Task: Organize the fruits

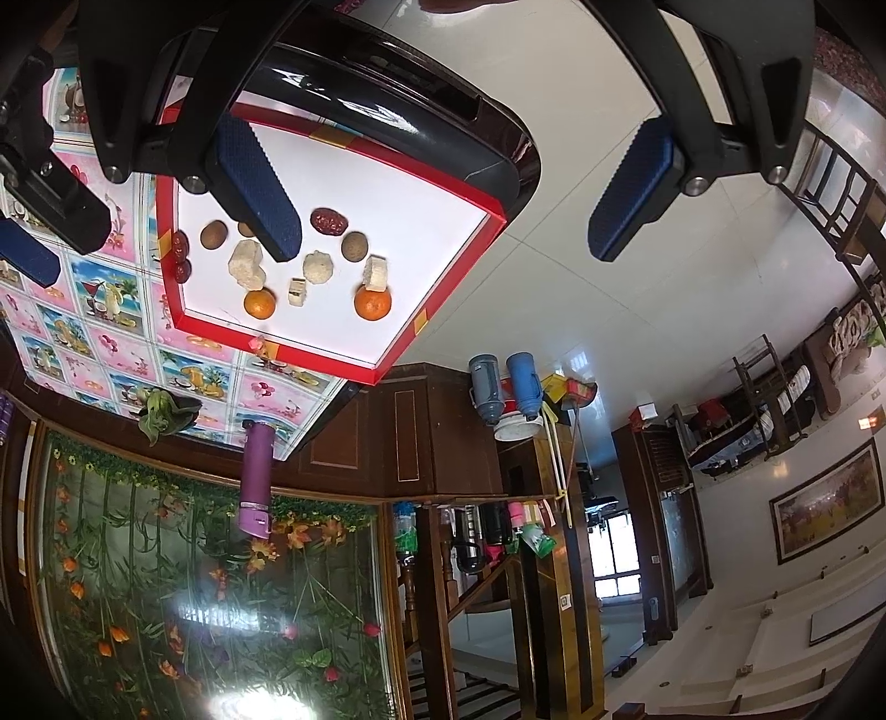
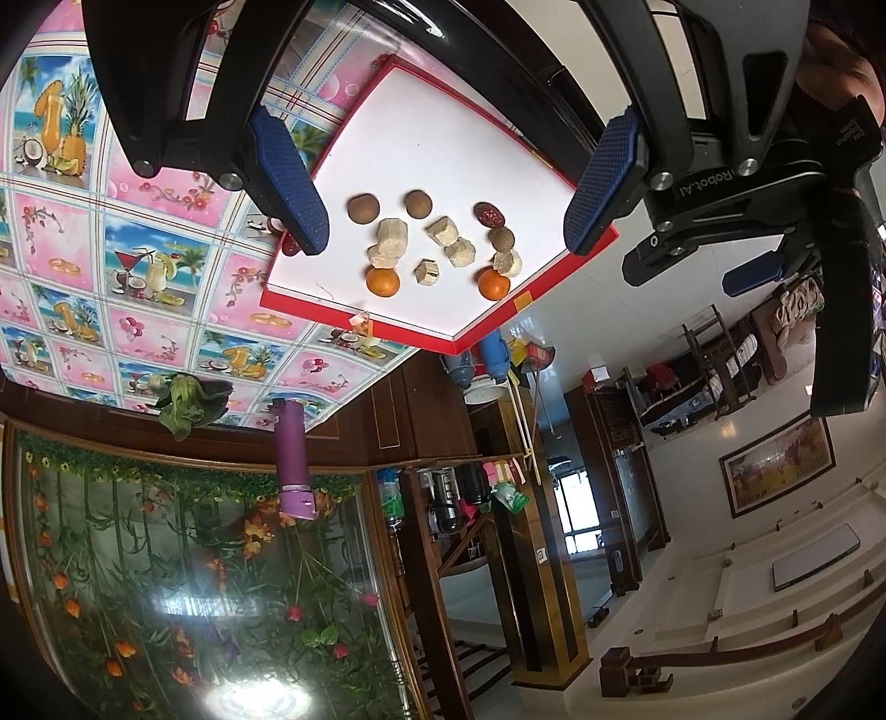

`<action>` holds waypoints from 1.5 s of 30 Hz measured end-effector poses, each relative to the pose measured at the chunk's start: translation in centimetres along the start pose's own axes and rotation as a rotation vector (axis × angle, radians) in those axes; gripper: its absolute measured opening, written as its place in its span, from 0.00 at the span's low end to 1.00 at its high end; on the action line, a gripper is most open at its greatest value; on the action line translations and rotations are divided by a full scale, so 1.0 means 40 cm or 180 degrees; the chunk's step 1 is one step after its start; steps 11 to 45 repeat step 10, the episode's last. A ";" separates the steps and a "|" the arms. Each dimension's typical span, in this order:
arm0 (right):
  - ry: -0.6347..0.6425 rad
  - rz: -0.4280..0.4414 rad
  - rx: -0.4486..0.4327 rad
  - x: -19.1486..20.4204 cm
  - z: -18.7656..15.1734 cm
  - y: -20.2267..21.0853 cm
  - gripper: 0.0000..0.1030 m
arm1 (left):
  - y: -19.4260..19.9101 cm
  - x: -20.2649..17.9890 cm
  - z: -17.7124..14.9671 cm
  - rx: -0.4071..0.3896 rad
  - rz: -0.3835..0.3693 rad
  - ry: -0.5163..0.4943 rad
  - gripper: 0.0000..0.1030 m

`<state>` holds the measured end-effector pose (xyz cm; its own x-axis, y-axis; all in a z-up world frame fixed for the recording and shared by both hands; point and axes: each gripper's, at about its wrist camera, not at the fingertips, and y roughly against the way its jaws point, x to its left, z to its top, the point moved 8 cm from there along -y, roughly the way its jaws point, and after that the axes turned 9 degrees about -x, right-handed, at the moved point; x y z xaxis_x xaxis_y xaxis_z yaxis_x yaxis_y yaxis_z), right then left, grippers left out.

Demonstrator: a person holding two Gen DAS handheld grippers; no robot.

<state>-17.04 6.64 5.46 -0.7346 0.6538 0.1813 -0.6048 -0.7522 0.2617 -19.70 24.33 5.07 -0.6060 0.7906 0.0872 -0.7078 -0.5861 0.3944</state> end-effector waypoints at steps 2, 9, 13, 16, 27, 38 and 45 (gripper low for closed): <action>-0.0002 0.0000 0.0005 0.006 0.000 -0.007 0.84 | -0.001 0.004 0.001 -0.0007 -0.0002 0.0006 1.00; -0.0067 -0.0021 0.0049 -0.007 -0.002 -0.033 0.84 | -0.012 0.012 0.007 0.0015 -0.0041 0.0006 1.00; -0.0078 -0.0025 0.0058 -0.010 -0.003 -0.035 0.84 | -0.016 0.011 0.009 0.0020 -0.0046 0.0008 1.00; -0.0078 -0.0025 0.0058 -0.010 -0.003 -0.035 0.84 | -0.016 0.011 0.009 0.0020 -0.0046 0.0008 1.00; -0.0078 -0.0025 0.0058 -0.010 -0.003 -0.035 0.84 | -0.016 0.011 0.009 0.0020 -0.0046 0.0008 1.00; -0.0078 -0.0025 0.0058 -0.010 -0.003 -0.035 0.84 | -0.016 0.011 0.009 0.0020 -0.0046 0.0008 1.00; -0.0078 -0.0025 0.0058 -0.010 -0.003 -0.035 0.84 | -0.016 0.011 0.009 0.0020 -0.0046 0.0008 1.00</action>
